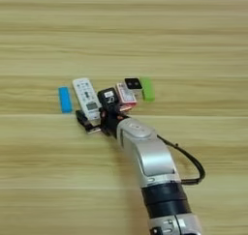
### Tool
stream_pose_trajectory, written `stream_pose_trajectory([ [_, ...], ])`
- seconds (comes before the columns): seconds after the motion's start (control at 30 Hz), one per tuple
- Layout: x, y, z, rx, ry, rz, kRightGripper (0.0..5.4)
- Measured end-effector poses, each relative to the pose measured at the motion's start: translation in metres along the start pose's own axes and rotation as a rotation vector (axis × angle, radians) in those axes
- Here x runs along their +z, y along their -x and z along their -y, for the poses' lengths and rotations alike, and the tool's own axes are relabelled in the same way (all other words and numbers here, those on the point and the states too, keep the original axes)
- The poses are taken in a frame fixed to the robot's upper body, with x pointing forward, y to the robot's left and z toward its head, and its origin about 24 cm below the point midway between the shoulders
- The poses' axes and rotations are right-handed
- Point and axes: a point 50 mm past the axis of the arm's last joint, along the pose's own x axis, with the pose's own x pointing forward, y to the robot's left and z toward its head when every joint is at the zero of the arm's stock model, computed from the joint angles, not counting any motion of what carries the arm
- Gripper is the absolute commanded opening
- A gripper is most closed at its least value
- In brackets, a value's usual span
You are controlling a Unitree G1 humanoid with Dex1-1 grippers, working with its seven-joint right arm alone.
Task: Move the objects on the table
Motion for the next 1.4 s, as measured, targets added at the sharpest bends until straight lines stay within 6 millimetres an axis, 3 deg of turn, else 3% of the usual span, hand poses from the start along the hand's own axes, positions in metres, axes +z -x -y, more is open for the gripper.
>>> stream_pose_trajectory([
  [0.47, -0.0001, 0.0008, -0.0025, 0.033, -0.003, -0.015, 3.01],
  [1.4, 0.0004, 0.0039, 0.0051, -0.024, -0.056, 0.046, 2.92],
])
